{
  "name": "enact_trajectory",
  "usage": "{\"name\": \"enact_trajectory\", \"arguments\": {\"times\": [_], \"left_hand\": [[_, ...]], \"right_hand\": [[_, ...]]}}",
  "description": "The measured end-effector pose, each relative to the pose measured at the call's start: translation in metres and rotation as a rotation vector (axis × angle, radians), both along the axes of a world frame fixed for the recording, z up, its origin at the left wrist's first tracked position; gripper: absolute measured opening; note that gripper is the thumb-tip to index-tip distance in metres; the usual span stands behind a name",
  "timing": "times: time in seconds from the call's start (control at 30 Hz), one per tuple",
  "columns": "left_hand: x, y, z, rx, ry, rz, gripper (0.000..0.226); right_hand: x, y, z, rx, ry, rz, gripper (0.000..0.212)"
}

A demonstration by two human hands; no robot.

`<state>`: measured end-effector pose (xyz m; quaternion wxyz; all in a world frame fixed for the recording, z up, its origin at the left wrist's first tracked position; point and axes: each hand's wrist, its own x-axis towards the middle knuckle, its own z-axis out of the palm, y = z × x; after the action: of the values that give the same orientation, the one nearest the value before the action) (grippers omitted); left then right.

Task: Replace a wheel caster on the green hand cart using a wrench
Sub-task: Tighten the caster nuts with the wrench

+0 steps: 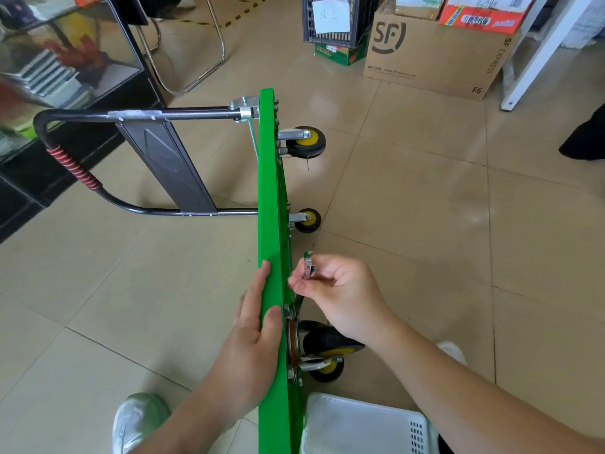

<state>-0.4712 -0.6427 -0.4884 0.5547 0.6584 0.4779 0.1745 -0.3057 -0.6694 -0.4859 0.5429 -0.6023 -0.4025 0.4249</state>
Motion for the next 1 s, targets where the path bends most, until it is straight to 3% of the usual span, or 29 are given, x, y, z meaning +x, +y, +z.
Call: {"name": "enact_trajectory", "arguments": {"times": [0.43, 0.63, 1.0], "left_hand": [[0.000, 0.001, 0.001, 0.003, -0.010, 0.001, 0.056], [0.000, 0.001, 0.003, 0.002, -0.002, 0.003, 0.056], [-0.001, 0.003, 0.001, -0.004, -0.021, -0.020, 0.056]], "right_hand": [[0.004, 0.007, -0.004, -0.007, 0.097, -0.037, 0.029], [0.010, 0.017, -0.002, -0.047, 0.109, -0.052, 0.016], [0.013, 0.005, 0.011, 0.002, 0.115, -0.067, 0.017]]}}
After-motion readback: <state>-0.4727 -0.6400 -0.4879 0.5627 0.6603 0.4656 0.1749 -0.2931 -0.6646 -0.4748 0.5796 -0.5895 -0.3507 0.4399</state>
